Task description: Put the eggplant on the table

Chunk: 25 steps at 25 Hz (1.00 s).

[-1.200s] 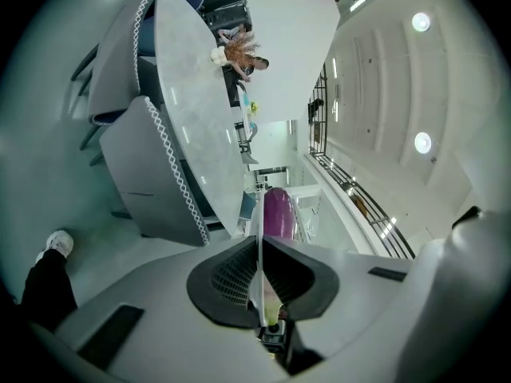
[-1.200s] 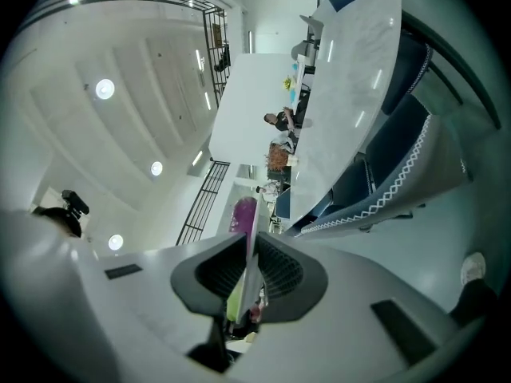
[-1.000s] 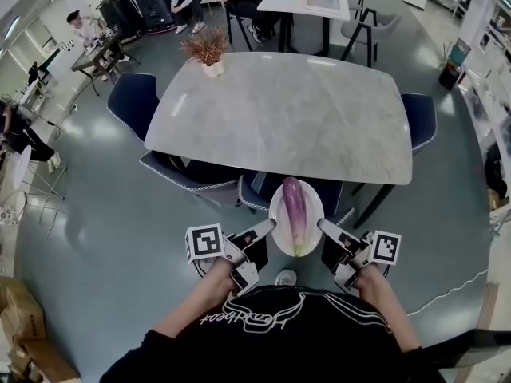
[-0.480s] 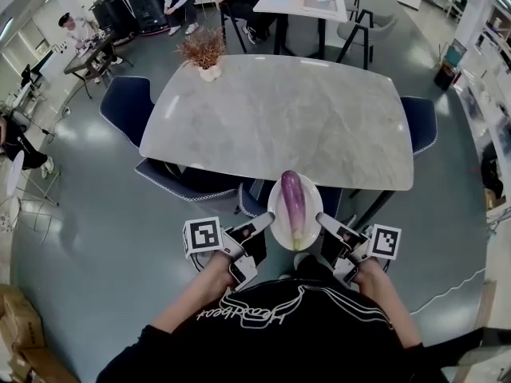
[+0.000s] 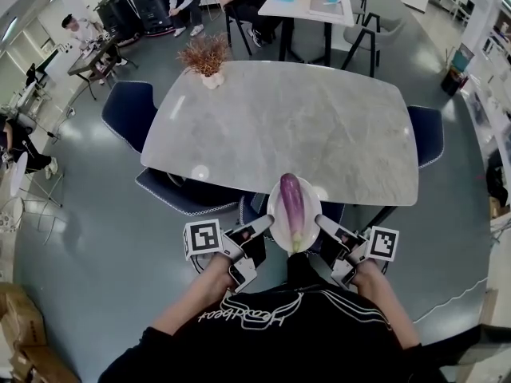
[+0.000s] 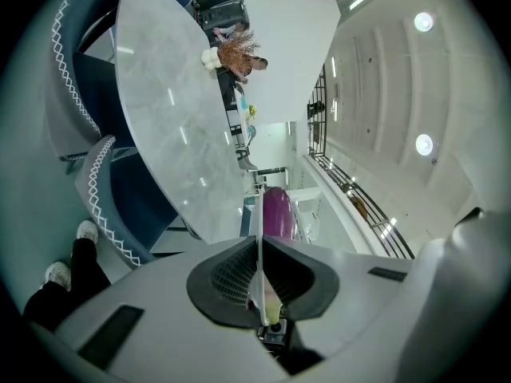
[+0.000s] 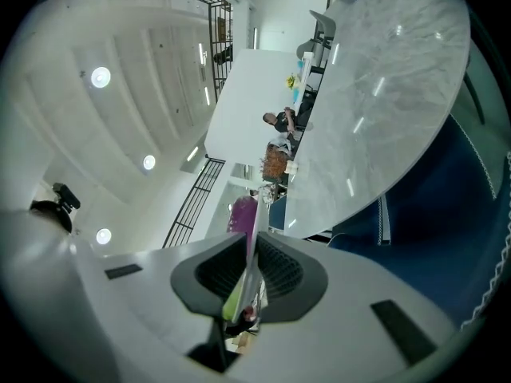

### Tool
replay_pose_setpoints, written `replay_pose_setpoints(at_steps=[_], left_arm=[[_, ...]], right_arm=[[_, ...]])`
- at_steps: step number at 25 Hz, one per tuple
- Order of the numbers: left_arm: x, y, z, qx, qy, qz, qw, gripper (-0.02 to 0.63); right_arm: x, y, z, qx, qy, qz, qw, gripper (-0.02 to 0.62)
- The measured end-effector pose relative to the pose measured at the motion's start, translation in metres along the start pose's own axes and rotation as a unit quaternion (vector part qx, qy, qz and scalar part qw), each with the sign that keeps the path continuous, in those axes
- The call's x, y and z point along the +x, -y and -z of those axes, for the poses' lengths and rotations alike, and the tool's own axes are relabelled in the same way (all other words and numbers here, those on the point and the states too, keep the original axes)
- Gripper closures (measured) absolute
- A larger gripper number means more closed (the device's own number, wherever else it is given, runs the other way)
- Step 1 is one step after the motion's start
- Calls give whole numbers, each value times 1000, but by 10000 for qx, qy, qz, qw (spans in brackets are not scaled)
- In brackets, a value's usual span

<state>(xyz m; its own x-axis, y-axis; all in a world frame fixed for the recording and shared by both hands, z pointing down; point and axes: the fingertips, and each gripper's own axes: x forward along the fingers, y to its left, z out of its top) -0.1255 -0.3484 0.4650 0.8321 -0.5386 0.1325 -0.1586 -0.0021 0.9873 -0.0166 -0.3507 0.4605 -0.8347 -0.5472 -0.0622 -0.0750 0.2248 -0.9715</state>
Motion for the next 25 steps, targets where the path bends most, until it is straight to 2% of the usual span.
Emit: replay_pose_setpoints(at_steps=[4, 10, 16, 21, 25], left_arm=[[5, 0, -1, -27, 27, 65, 10000, 583], [1, -5, -3, 125, -45, -254, 9996, 583], [82, -25, -65, 208, -114, -415, 9989, 583], [101, -29, -86, 238, -91, -459, 9986, 583], [119, -24, -104, 292, -92, -427, 9986, 583]], right_arm=[[0, 8, 0, 54, -14, 54, 10000, 546], [0, 4, 1, 175, -19, 102, 9998, 546], [27, 56, -88, 203, -117, 180, 9996, 546], [38, 64, -112, 134, -130, 247, 9995, 546], [49, 71, -133, -198, -314, 423, 9984, 546]])
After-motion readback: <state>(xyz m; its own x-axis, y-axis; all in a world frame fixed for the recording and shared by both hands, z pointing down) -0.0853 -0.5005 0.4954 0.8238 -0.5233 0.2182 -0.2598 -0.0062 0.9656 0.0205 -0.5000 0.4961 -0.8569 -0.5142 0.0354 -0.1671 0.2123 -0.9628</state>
